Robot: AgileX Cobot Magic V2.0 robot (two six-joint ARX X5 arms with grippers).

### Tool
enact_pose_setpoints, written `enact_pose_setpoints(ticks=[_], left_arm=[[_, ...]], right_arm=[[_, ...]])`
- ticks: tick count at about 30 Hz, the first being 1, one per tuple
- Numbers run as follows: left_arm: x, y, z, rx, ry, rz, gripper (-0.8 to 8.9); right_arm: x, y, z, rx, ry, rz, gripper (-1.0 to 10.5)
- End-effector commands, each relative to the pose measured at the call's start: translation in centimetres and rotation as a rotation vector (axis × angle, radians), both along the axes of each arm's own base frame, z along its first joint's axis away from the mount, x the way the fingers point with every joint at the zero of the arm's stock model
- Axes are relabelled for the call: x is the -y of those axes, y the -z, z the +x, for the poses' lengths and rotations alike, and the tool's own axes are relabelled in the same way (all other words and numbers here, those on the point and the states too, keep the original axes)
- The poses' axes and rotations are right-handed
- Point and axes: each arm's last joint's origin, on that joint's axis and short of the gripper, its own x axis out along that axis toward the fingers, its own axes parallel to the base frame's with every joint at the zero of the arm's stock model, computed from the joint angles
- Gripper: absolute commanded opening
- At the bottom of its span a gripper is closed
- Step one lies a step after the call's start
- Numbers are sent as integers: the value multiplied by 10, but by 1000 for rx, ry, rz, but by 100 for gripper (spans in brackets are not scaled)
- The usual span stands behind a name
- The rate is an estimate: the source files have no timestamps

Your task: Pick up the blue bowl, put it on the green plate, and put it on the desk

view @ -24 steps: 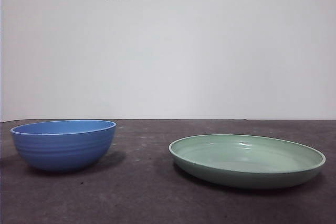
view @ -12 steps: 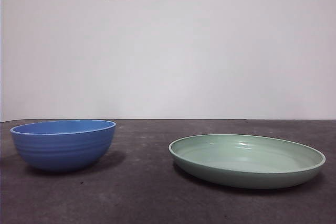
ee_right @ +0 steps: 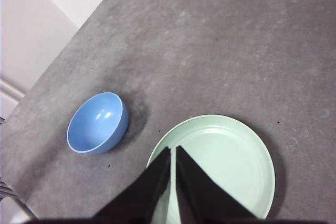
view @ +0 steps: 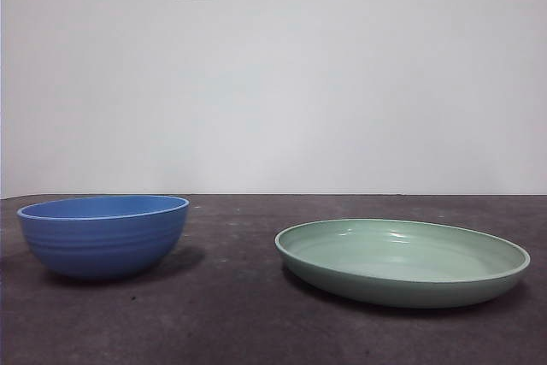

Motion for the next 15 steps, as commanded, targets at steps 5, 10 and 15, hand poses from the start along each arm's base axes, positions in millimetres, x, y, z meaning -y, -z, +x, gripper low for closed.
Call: enact_pose_setpoints(ticks=[5,10,15], left_arm=[[1,-8,0,35,16,4,275],[1,-8,0,42,18,9,597],[1,-8,0,42,18,9,595]], right_arm=[[0,-4,1,15,-10,-14,370],[0,-2,0,2,-11,-15,581],[0,-2,0,3,-12,-16,580]])
